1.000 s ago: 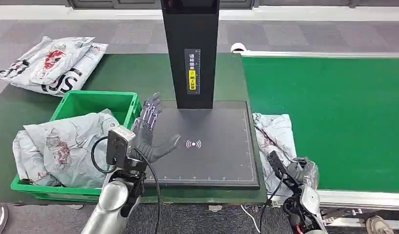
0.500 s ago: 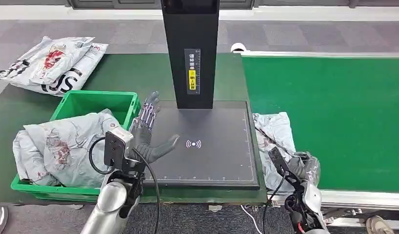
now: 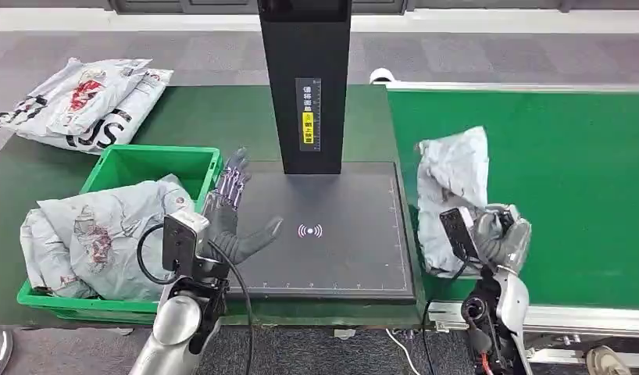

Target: Moved the parcel from conveyor to table for the left to box.

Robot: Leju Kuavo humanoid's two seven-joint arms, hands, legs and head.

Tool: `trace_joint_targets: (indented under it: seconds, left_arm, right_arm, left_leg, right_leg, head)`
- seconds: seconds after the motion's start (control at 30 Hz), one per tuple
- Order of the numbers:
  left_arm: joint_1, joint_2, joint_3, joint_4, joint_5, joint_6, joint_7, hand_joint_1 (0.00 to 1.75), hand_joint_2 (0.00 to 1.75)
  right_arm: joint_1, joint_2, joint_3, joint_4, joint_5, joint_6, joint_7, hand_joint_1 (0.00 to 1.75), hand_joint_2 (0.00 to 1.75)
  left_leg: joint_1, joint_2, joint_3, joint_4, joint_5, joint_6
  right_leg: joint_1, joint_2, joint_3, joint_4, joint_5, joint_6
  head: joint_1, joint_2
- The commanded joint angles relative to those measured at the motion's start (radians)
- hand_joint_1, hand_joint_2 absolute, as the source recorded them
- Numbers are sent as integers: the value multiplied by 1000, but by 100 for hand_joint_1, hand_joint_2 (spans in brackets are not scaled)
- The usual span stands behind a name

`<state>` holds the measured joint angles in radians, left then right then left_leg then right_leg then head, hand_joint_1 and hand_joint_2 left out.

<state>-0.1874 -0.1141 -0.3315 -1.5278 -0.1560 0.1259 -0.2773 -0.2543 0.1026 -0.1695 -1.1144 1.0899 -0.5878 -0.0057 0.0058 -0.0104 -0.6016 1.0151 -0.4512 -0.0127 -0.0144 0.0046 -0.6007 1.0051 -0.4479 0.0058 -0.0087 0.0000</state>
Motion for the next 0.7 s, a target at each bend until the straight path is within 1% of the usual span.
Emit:
trace_joint_targets:
  seconds: [0.03,0.07,0.13,0.17,0.27,0.4,0.43,0.5,0.6,0.63,0.7]
  left_arm:
    - [-15,-10,58,24,-7,-5,-15,0,175]
    - [-16,-11,58,25,-8,-5,-15,0,175]
    - [-18,-16,63,27,-8,-4,-19,0,175]
    - [-18,-16,63,27,-8,-4,-19,0,175]
    - [-17,-16,63,27,-8,-4,-20,0,175]
    - [-16,-16,63,26,-9,-4,-20,0,175]
    - [-16,-16,63,27,-9,-5,-22,0,175]
    - [-19,-17,64,27,-10,-6,-25,0,175]
    - [-34,-16,67,31,-8,-5,-29,0,175]
    - [-38,-16,67,33,-8,-4,-30,0,175]
    - [-48,-10,68,41,0,2,-39,0,175]
  right_arm:
    - [15,-25,241,-454,-26,-67,-53,175,175]
    - [11,-23,251,-461,-25,-70,-56,175,175]
    - [-9,-27,290,-471,-23,-79,-50,175,175]
    - [-9,-27,290,-471,-23,-79,-50,175,175]
    - [-10,-29,290,-464,-24,-80,-49,175,175]
    - [-9,-31,288,-458,-30,-84,-49,175,175]
    - [-11,-36,294,-458,-42,-100,-63,175,175]
    - [-34,-37,318,-439,-54,-81,-71,175,175]
    - [-101,-17,386,-321,-34,11,-48,175,175]
    - [-119,-9,404,-279,-30,11,-43,175,175]
    - [-156,12,469,-154,-41,55,-42,175,175]
  left_leg:
    - [-1,3,1,0,-1,0]
    - [-1,2,0,0,0,0]
    - [0,4,2,0,-1,0]
    - [0,4,1,0,-1,0]
    - [0,2,2,0,0,0]
    - [0,2,2,-1,0,0]
    - [0,2,3,-1,0,0]
    - [0,1,2,0,0,0]
    - [0,5,3,-1,-1,0]
    - [0,4,1,0,0,0]
    - [0,7,3,-1,-1,0]
  right_leg:
    - [0,2,0,1,-1,-1]
    - [0,1,-1,1,0,0]
    - [0,2,1,0,0,-1]
    - [0,3,-1,1,0,-1]
    - [0,1,1,-1,0,0]
    - [0,1,1,-1,0,0]
    - [1,1,3,-2,0,-1]
    - [0,1,2,-1,0,0]
    - [0,4,1,-1,1,-1]
    - [0,3,1,0,1,-1]
    - [1,6,2,-1,1,-1]
  head:
    - [0,0]
    - [0,0]
    - [0,0]
    - [0,0]
    - [0,0]
    - [0,0]
    - [0,0]
    - [0,0]
    - [0,0]
    - [0,0]
    - [0,0]
